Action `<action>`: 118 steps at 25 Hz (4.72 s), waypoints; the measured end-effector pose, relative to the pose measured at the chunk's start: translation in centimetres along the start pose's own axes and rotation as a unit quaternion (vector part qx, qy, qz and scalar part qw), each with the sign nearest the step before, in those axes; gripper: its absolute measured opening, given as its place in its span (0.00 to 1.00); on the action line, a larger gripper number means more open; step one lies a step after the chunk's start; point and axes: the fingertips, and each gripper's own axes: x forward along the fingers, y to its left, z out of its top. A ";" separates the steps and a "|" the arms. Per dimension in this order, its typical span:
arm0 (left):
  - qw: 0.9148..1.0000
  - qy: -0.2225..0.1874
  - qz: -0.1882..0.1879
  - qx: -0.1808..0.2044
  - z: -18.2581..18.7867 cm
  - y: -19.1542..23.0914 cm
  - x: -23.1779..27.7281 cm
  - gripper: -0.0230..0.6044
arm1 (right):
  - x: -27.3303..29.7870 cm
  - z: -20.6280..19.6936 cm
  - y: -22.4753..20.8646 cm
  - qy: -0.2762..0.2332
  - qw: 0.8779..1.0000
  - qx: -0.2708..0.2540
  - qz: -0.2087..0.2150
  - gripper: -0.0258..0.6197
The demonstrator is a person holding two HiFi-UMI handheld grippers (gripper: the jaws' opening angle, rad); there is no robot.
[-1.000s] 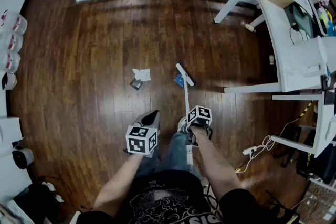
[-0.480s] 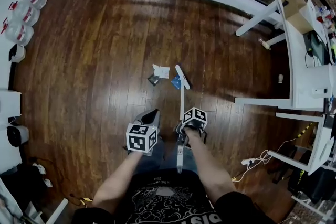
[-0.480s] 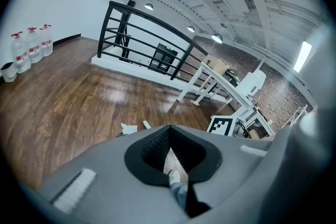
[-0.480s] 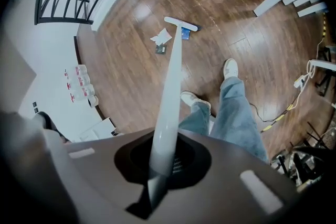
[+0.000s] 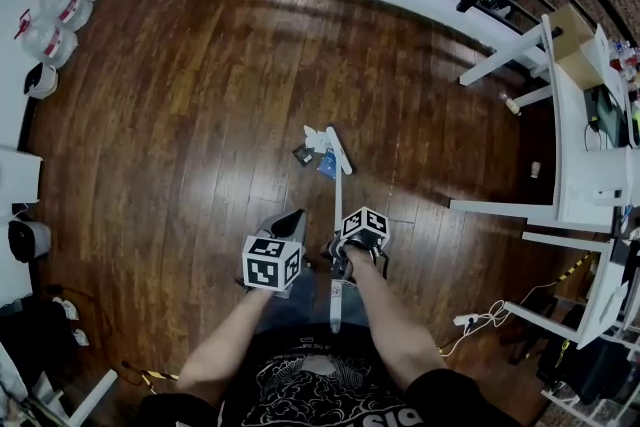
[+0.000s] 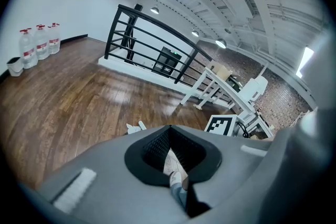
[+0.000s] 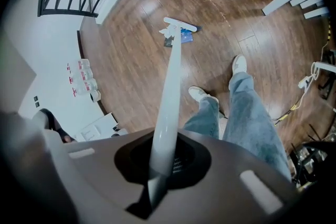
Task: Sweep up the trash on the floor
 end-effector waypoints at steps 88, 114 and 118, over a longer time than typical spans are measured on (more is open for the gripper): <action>0.977 -0.182 0.111 -0.024 -27.0 -31.7 -19.3 0.04 | -18.3 -24.0 -36.4 -0.115 0.878 -0.444 -0.134 0.04; 0.974 -0.196 0.117 -0.012 -34.3 -44.1 -20.9 0.04 | -24.0 -32.4 -42.6 -0.173 0.836 -0.512 -0.095 0.04; 0.971 -0.200 0.131 -0.009 -35.6 -47.0 -20.1 0.04 | -25.2 -32.4 -44.8 -0.173 0.829 -0.525 -0.086 0.04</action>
